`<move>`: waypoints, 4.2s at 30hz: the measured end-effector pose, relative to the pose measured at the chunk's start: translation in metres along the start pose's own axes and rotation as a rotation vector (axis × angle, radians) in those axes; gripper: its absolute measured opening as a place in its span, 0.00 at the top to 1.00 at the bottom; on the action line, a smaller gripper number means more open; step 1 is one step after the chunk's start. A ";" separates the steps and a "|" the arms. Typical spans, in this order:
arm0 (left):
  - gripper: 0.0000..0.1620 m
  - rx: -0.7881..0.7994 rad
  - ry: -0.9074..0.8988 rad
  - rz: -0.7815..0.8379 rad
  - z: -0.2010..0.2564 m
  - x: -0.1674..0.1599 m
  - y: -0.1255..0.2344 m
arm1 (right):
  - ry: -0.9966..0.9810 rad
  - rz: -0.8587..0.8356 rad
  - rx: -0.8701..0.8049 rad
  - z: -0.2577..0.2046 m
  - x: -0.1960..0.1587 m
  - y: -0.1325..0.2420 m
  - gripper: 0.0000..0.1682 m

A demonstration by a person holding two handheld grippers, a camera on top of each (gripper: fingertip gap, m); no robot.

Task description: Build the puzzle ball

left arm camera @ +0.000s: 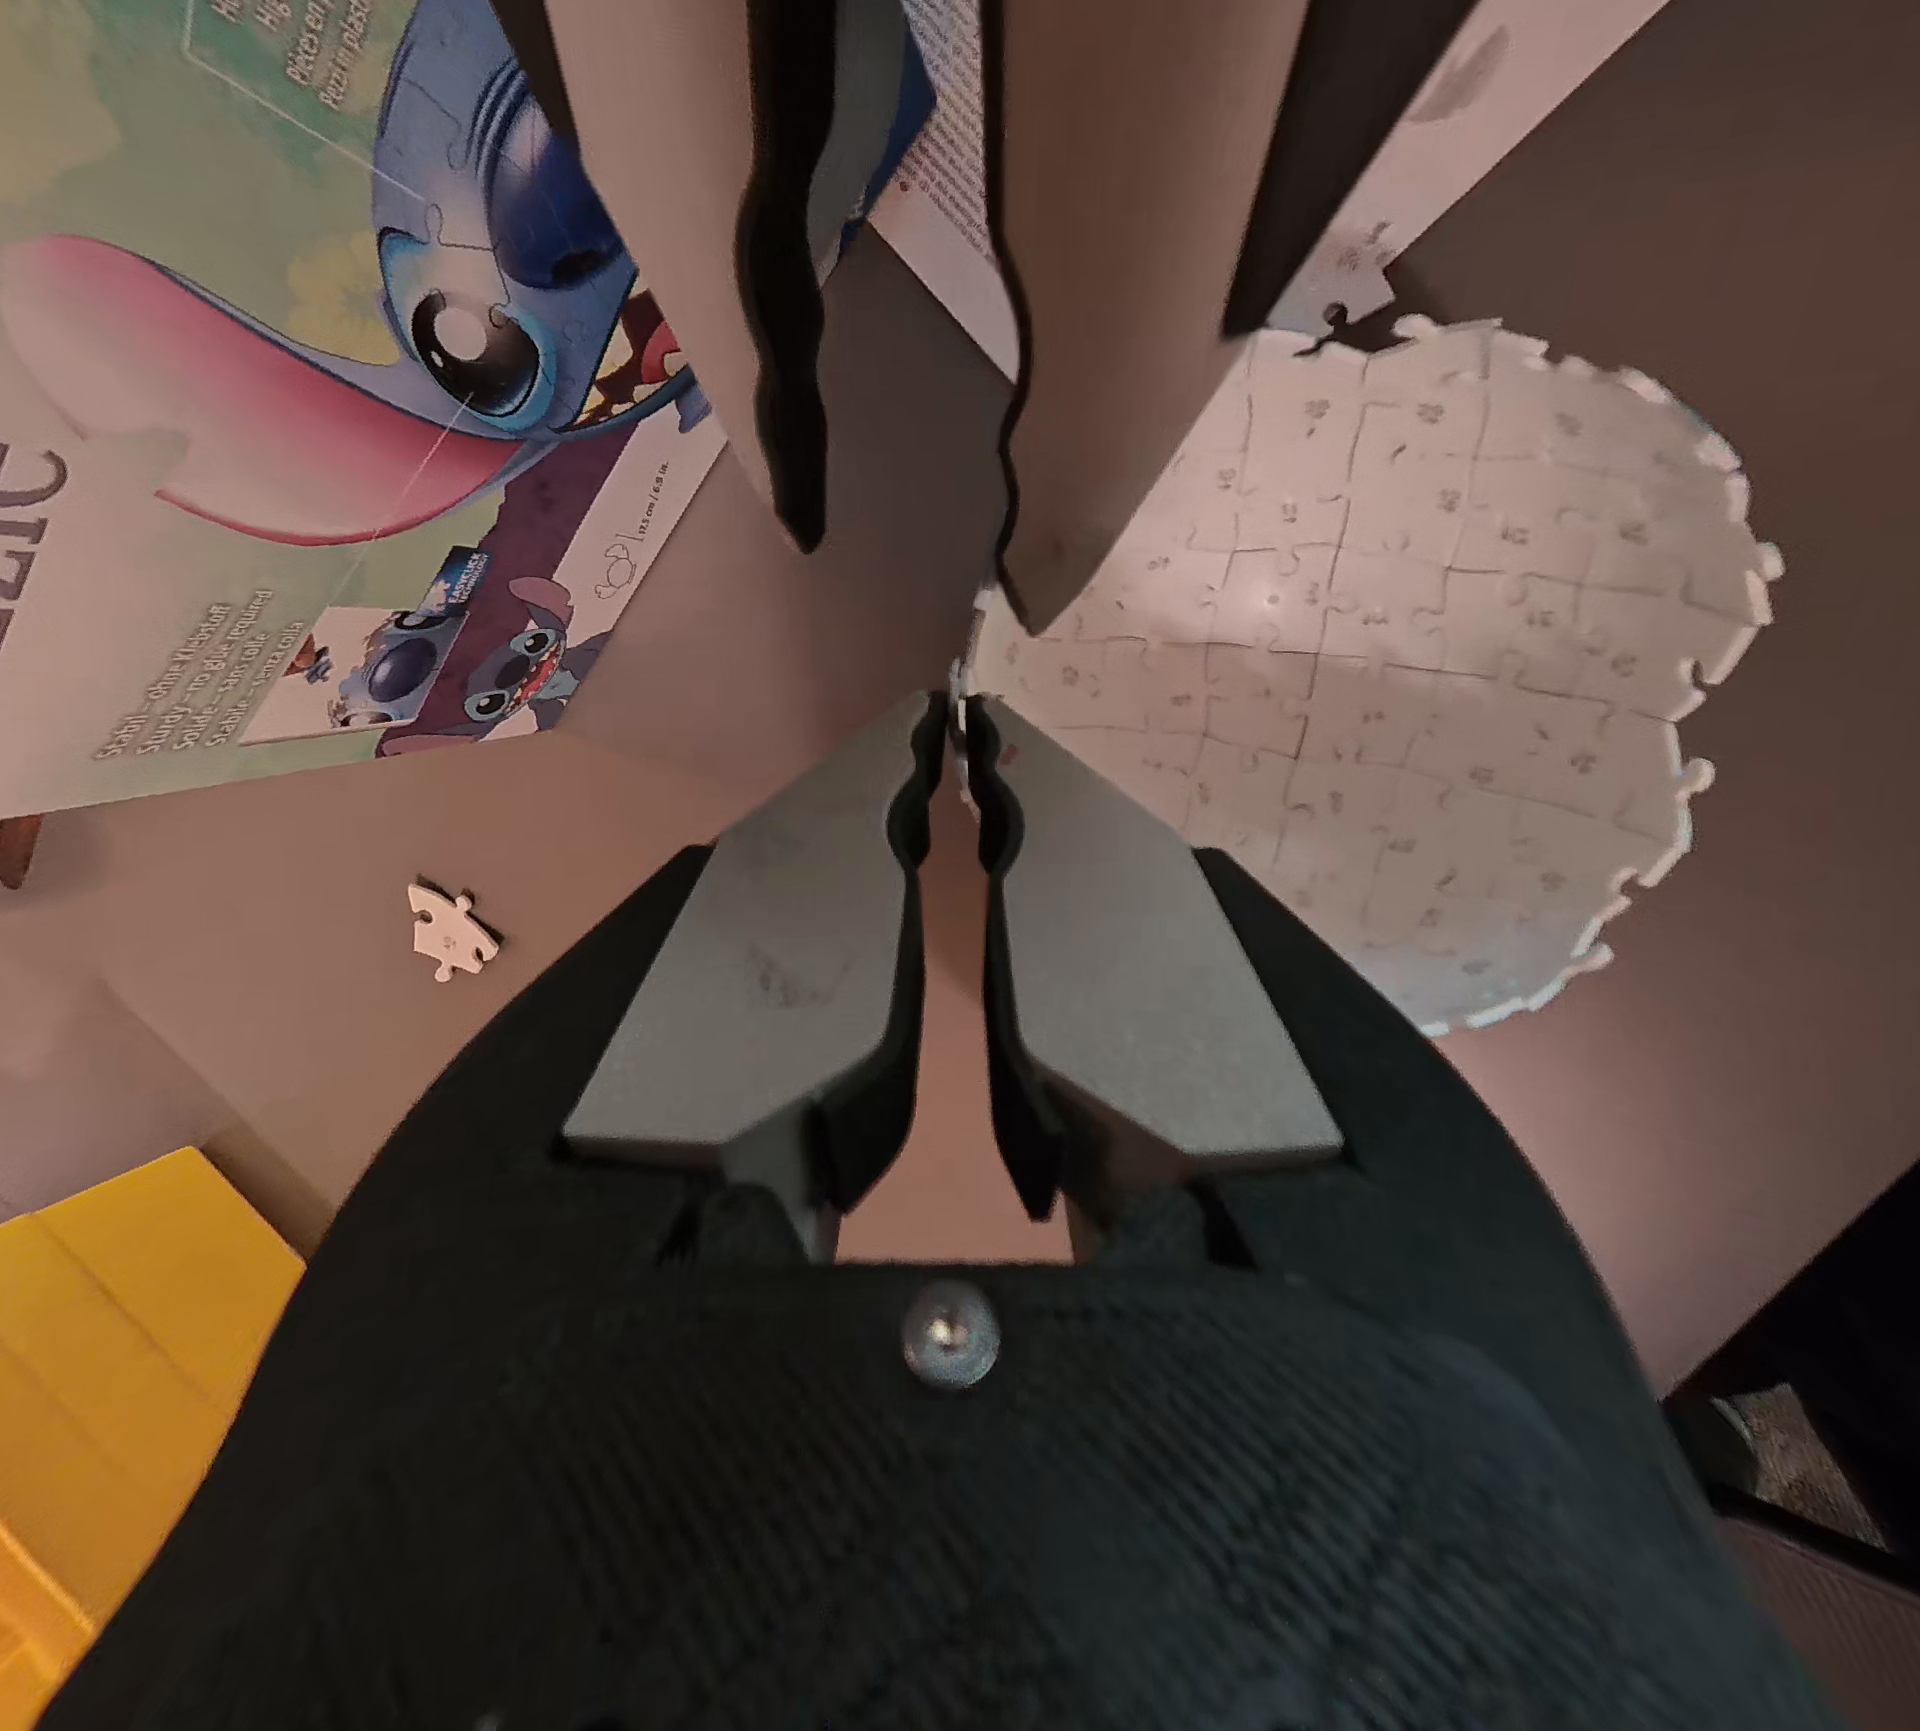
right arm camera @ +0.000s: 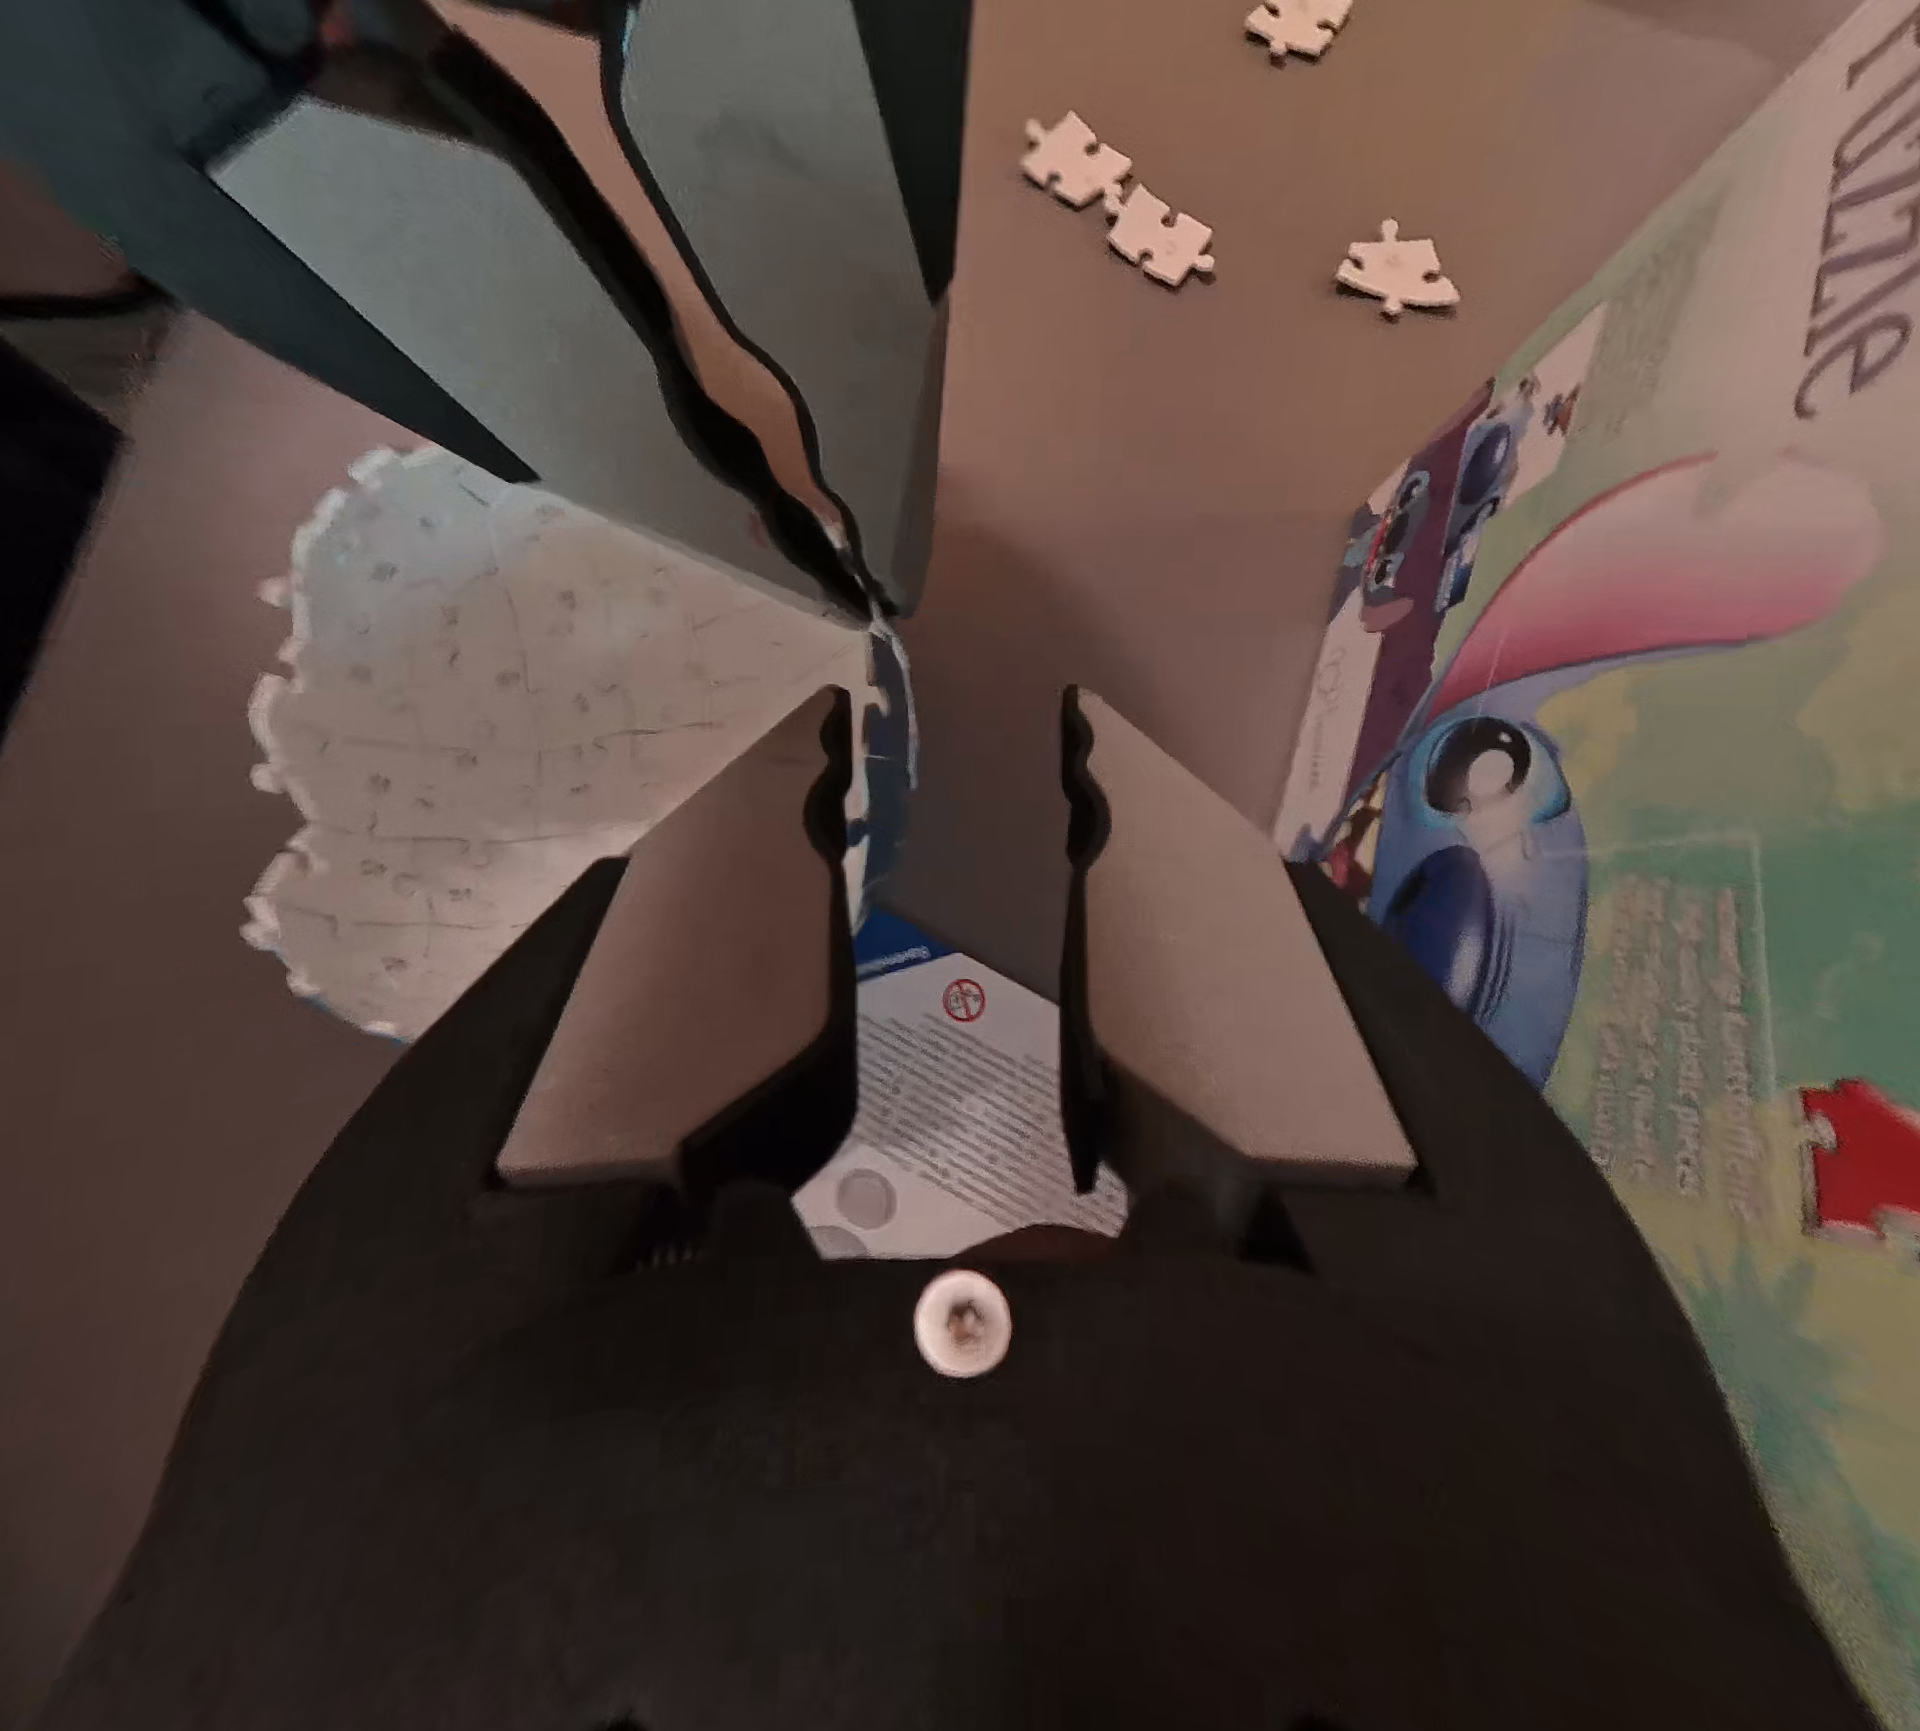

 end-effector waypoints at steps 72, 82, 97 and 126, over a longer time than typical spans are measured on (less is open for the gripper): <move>1.00 -0.084 0.108 0.037 0.001 -0.007 -0.010 | 0.104 -0.053 0.043 -0.012 -0.007 -0.022 0.94; 1.00 -0.024 0.134 0.058 0.001 -0.008 -0.005 | 0.062 -0.110 -0.004 -0.011 -0.007 -0.022 0.93; 1.00 -0.042 0.176 0.106 0.001 -0.010 -0.004 | -0.041 -0.124 -0.027 -0.006 -0.007 -0.010 0.83; 0.84 -0.229 0.294 0.477 -0.031 -0.040 0.029 | 0.235 0.038 -0.086 -0.026 0.009 0.014 0.87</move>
Point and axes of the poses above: each gripper's, where its closed fingertips meet, y back along the fingers, x out of its top, z = x × y across the jaws, the point moved 8 cm from there along y, back along the fingers, and after that the axes turned 3 degrees about -y, right-handed, at the moved point
